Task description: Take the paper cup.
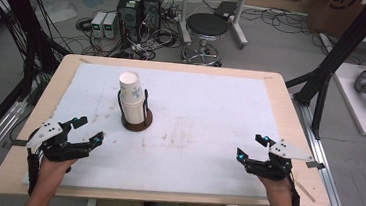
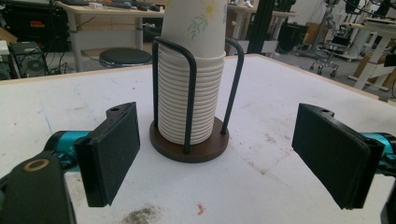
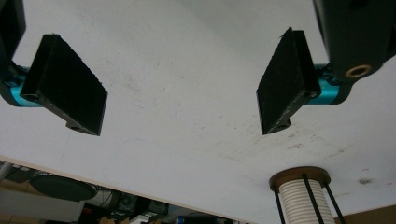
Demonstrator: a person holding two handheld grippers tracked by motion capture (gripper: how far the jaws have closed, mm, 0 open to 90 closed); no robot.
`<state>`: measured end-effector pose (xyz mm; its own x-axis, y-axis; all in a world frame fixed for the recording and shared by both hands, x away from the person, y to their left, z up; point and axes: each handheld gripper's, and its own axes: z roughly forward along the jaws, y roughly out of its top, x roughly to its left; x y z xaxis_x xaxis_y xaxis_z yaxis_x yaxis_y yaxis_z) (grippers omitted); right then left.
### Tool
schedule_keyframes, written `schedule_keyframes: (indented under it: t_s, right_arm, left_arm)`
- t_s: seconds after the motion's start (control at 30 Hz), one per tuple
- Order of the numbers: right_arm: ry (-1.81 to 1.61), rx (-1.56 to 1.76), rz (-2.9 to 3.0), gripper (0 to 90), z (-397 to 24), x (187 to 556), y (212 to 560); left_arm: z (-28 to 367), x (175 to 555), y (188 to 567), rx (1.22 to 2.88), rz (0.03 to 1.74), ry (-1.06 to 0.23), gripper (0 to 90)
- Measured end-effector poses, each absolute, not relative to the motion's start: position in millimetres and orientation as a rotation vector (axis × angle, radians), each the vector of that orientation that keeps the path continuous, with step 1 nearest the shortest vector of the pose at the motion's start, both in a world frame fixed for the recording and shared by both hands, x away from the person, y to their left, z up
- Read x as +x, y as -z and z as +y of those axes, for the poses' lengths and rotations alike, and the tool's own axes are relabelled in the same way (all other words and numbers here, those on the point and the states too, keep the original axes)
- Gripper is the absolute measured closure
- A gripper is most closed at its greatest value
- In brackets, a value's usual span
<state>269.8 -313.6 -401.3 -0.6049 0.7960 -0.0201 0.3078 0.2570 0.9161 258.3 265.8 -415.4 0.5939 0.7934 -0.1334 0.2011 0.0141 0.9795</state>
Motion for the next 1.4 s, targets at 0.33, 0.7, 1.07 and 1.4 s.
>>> schedule_keyframes:
  t_s: [0.33, 0.7, 1.07, 1.4]
  right_arm:
    - [-1.324, 1.004, 2.059, 16.4, -315.3, 271.0, 402.0]
    - [-1.332, 1.007, 2.084, 16.4, -314.7, 275.0, 403.7]
    - [-1.331, 0.996, 2.102, 16.4, -308.4, 274.2, 400.9]
    - [-1.325, 0.994, 2.119, 16.4, -310.5, 274.0, 402.7]
  left_arm:
    - [262.5, 259.6, 415.9, 1.534, 0.877, -0.557, 15.1]
    - [265.2, 263.8, 410.5, 1.519, 0.889, -0.538, 15.1]
    - [254.2, 282.8, 375.7, 1.535, 0.831, -0.525, 15.1]
    - [238.0, 318.1, 341.5, 1.571, 0.808, -0.527, 15.3]
